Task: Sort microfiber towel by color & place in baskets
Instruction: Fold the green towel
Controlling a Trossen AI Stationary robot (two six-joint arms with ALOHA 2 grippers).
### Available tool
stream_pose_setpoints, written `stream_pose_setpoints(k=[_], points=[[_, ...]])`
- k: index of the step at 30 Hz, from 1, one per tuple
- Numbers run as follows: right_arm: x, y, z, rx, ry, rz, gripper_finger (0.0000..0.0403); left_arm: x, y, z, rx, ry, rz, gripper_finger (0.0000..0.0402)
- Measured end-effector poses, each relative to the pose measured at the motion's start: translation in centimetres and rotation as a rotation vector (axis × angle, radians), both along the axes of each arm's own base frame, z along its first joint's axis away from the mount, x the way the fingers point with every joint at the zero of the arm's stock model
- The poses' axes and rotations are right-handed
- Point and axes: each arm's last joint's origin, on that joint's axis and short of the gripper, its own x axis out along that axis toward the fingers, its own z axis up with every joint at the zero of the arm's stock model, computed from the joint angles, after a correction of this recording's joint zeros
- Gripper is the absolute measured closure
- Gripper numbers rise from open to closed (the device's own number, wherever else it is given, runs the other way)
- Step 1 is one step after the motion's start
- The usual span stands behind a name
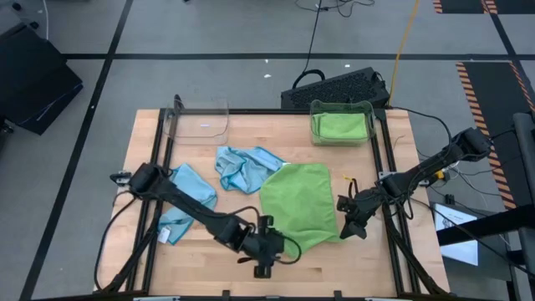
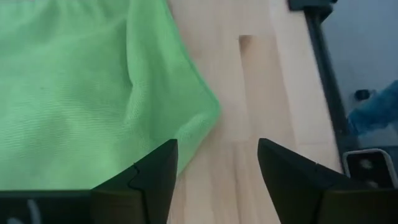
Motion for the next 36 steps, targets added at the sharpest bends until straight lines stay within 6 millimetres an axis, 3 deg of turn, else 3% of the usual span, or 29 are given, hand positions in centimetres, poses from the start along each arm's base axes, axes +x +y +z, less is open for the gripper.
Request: stream_pose_setpoints(k=[6,17,22,30,36], points=[[0.0,0.0,0.0,-0.003,-0.003,0.000,0.0398,2.1,0.6,-1.4,-0.153,-0.026,-0.070,0.0187],[0.0,0.0,0.0,0.000,-0.009,0.002,0.0397,2.2,0.7,-2.0,-0.167,-0.006,-0.032,0.0215],[0.0,0.0,0.0,-0.004,-0.013,0.003,0.0397,2.5,1.9,-2.2,-0.162,0.010,0.069,0.0215],[0.0,0.0,0.0,-0.008,-0.021,0.011,0.0397,3.6,2.9,-5.5,-0.202,0.109,0.060,0.0215],[0.1,0.1,0.2,0.010,-0.029,0.003,0.0397,3.1,1.4,-6.9,-0.340,0.220,0.010,0.0215]])
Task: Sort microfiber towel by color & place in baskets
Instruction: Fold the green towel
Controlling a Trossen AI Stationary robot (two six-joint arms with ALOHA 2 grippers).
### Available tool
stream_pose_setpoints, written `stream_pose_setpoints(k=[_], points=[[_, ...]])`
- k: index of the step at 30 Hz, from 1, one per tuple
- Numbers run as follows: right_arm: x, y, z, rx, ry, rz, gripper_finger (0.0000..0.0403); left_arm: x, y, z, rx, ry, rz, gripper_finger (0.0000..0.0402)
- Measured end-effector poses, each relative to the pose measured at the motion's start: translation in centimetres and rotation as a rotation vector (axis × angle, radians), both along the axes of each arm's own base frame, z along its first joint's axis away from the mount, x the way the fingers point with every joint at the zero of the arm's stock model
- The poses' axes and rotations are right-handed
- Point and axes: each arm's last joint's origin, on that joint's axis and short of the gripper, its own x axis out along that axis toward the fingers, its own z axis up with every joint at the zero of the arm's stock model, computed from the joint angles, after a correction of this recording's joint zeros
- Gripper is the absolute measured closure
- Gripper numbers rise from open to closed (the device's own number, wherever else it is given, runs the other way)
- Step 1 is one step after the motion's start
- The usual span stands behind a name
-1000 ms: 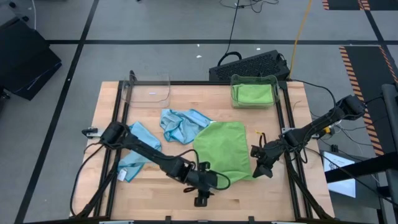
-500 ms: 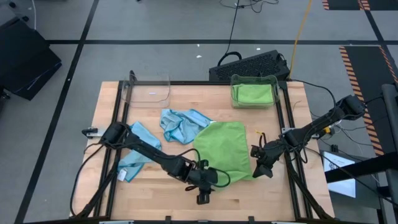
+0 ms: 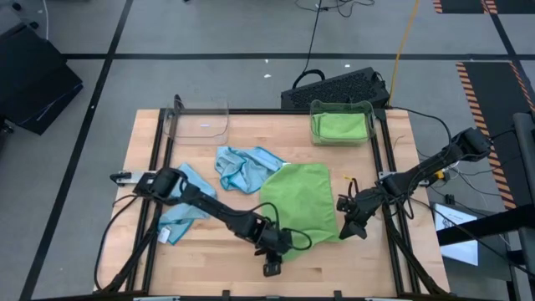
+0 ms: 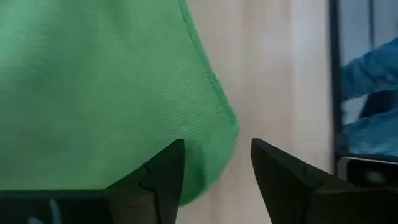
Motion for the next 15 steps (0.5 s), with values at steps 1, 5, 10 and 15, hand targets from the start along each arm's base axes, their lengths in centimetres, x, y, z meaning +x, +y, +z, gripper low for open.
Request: stream_pose_setpoints(k=[1,5,10,15], points=[[0.0,0.0,0.1,0.008,0.000,-0.005,0.0397,-0.2,-0.4,0.0,-0.009,0.001,0.000,0.0215],[0.1,0.1,0.2,0.025,-0.003,-0.015,0.0397,-1.0,-2.4,0.2,-0.046,0.013,-0.017,0.0215],[0.1,0.0,0.2,0.018,-0.011,-0.011,0.0397,-2.1,-4.5,0.2,-0.057,0.026,-0.014,0.0215],[0.1,0.0,0.2,0.015,-0.011,-0.008,0.0397,-2.3,-5.2,1.5,-0.039,-0.051,0.046,0.0215]])
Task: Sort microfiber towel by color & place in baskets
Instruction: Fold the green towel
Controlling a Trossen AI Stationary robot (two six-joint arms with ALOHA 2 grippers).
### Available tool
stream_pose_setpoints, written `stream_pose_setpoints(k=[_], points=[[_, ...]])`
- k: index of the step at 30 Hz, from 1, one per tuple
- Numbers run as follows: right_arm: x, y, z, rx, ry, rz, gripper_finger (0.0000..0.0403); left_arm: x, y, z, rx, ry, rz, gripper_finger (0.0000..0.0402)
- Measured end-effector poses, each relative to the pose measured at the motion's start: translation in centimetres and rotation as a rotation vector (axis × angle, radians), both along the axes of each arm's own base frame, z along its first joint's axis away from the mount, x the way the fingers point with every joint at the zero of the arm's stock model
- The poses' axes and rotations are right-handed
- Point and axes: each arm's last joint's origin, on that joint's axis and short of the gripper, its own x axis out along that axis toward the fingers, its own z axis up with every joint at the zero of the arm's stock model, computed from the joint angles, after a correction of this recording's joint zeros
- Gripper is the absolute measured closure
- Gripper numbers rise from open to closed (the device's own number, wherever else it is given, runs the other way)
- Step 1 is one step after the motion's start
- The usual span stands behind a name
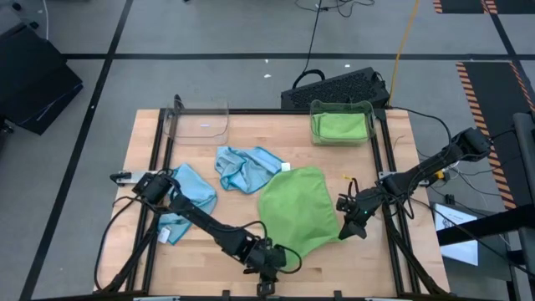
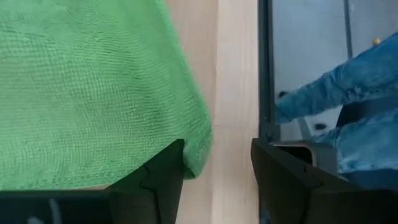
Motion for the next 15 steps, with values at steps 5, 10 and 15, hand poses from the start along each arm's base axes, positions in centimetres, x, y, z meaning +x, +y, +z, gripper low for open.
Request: stream_pose_setpoints(k=[5,10,15], points=[[-0.03,-0.01,-0.05,-0.002,0.006,0.001,0.0397,-0.07,-0.26,0.24,0.010,-0.025,0.026,0.0215],[-0.04,-0.02,-0.06,-0.003,0.007,0.000,0.0397,-0.43,-0.71,0.17,0.128,-0.087,-0.034,0.0215],[-0.03,-0.02,-0.06,-0.003,0.007,-0.001,0.0397,-0.50,-0.89,0.20,0.112,-0.091,-0.132,0.0216]])
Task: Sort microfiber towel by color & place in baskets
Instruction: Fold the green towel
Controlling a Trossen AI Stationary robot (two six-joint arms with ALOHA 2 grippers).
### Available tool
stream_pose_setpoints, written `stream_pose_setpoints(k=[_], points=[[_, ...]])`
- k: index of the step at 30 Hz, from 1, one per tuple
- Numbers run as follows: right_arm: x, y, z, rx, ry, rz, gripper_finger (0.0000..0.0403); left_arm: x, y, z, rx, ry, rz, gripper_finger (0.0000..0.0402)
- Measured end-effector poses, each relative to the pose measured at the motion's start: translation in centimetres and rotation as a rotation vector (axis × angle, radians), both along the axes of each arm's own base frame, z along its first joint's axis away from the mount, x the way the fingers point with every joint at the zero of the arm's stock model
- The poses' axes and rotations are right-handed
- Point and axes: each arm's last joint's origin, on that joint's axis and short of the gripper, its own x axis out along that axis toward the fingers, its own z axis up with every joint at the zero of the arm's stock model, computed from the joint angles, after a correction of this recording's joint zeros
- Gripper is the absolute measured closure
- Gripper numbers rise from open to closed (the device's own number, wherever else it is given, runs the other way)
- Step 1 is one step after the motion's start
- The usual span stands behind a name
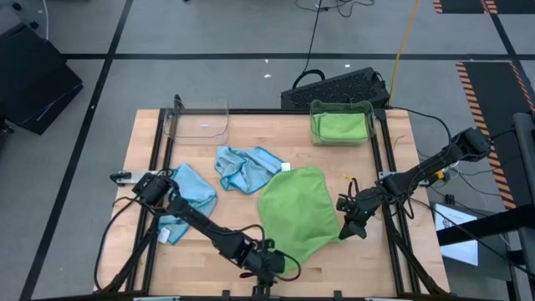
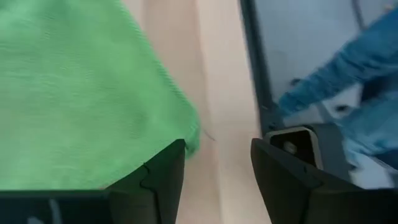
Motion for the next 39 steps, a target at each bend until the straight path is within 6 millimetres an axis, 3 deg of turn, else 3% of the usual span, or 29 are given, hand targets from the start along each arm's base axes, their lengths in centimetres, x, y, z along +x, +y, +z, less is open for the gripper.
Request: stream_pose_setpoints(k=[8,14,21,27,39], points=[[0.0,0.0,0.0,-0.001,-0.001,-0.003,0.0397,-0.6,-0.6,0.9,-0.075,0.034,-0.075,0.0261],[0.0,0.0,0.0,-0.004,0.001,-0.004,0.0397,0.3,1.1,3.4,0.009,-0.098,0.080,0.0277],[0.0,0.0,0.0,-0.004,0.002,-0.004,0.0397,1.4,2.6,1.6,0.065,-0.082,0.143,0.0231],[0.0,0.0,0.0,-0.004,0.002,-0.004,0.0397,2.5,3.6,0.4,0.002,-0.051,0.035,0.0188],[0.0,-0.1,0.0,-0.021,-0.007,-0.019,0.0397,2.6,3.0,-1.2,-0.009,-0.036,-0.104,0.0262]])
